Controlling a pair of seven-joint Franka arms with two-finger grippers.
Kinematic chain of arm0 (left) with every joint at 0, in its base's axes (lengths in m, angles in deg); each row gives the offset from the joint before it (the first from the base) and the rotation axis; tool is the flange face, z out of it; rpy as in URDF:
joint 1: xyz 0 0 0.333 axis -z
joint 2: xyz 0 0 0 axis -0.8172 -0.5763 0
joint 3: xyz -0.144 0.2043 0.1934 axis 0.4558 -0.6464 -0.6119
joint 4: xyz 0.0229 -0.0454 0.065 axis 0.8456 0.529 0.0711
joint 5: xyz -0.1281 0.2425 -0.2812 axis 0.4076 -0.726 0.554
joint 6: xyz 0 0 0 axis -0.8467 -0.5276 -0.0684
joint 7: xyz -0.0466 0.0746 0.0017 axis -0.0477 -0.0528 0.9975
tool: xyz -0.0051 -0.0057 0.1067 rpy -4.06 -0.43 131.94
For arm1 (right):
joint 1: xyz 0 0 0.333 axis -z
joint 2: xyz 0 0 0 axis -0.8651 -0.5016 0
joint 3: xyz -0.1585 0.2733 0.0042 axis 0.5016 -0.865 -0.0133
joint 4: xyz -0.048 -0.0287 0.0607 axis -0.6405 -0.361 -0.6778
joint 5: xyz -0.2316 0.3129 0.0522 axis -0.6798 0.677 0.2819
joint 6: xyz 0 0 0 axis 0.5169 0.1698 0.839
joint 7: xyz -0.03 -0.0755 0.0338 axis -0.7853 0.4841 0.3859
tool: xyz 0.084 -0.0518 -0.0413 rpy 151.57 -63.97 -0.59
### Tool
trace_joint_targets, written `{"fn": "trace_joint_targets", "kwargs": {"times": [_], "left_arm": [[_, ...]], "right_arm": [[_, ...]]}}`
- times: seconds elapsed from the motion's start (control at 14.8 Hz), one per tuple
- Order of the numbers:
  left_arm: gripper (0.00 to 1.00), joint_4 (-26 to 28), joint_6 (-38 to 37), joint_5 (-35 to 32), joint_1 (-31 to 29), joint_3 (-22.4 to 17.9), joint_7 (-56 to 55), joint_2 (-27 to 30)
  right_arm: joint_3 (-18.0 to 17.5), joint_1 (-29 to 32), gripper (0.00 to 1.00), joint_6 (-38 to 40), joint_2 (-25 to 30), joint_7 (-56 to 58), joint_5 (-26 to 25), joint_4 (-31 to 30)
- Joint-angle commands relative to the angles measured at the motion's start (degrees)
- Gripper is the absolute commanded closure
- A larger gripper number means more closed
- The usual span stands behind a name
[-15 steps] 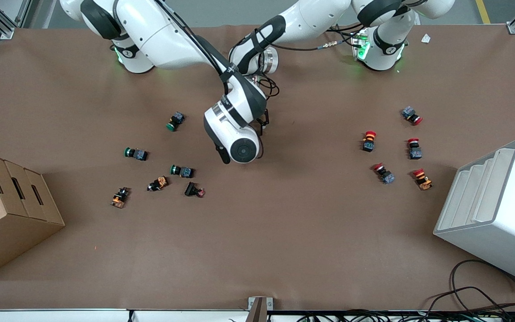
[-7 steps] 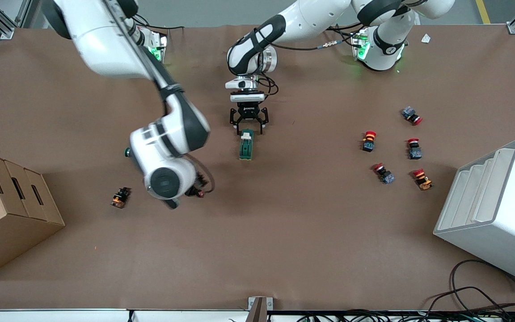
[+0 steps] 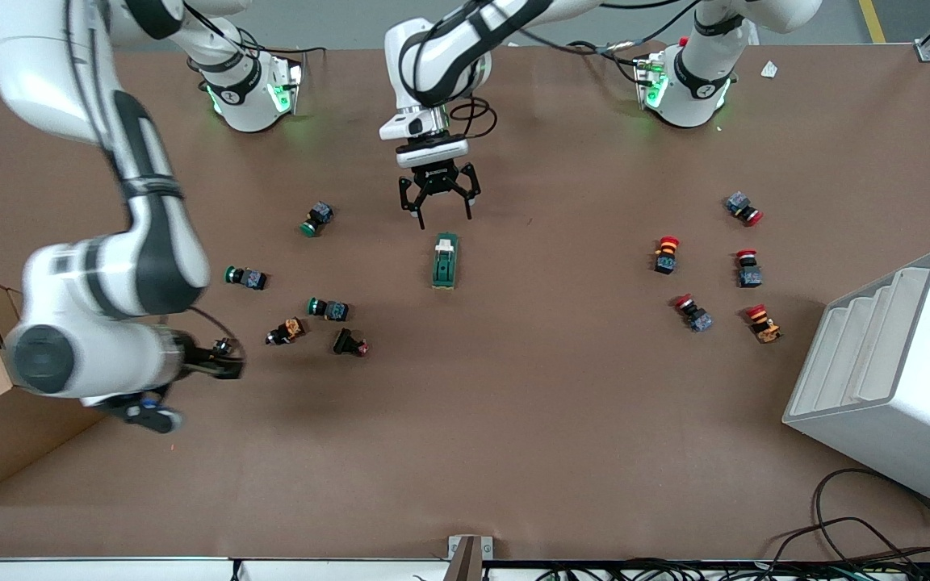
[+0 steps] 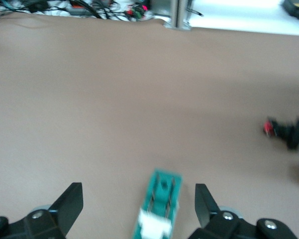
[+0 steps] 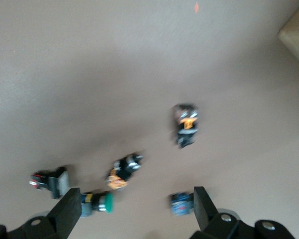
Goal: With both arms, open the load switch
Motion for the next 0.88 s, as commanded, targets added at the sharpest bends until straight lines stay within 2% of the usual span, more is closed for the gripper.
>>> {"fn": "trace_joint_targets", "kwargs": {"times": [0.0, 0.07, 0.2, 0.34, 0.47, 0.61, 0.81], "left_arm": [[0.00, -0.8, 0.7, 11.8, -7.2, 0.3, 13.2, 8.0], [0.00, -2.5, 0.7, 16.9, -9.1, 0.2, 18.1, 9.9], [0.00, -4.8, 0.4, 24.6, -14.7, 0.0, 23.2, 12.5], [0.00, -5.8, -0.4, 32.3, -21.1, 0.2, 29.9, 15.9], [0.00, -5.9, -0.9, 39.4, -29.1, 0.1, 45.1, 20.0], [0.00, -6.6, -4.2, 43.6, -35.0, 0.0, 58.8, 22.5], [0.00, -11.0, -8.9, 50.8, -42.0, -0.7, 75.7, 24.0]], "right_arm": [[-1.4, 5.2, 0.00, 1.3, 5.7, 14.1, -1.1, -2.8], [-0.9, 6.4, 0.00, 2.2, 6.7, 18.1, -1.1, -2.8], [4.4, 5.3, 0.00, 3.8, 8.6, 23.3, -1.0, -2.8], [7.7, 4.1, 0.00, 5.6, 10.7, 24.0, -1.0, -2.9], [8.1, 4.2, 0.00, 7.1, 12.5, 24.0, -1.0, -3.2], [8.2, 4.0, 0.00, 8.0, 13.9, 24.0, -1.0, -3.5], [8.2, 4.1, 0.00, 9.5, 15.8, 23.9, -0.8, -3.6]]}}
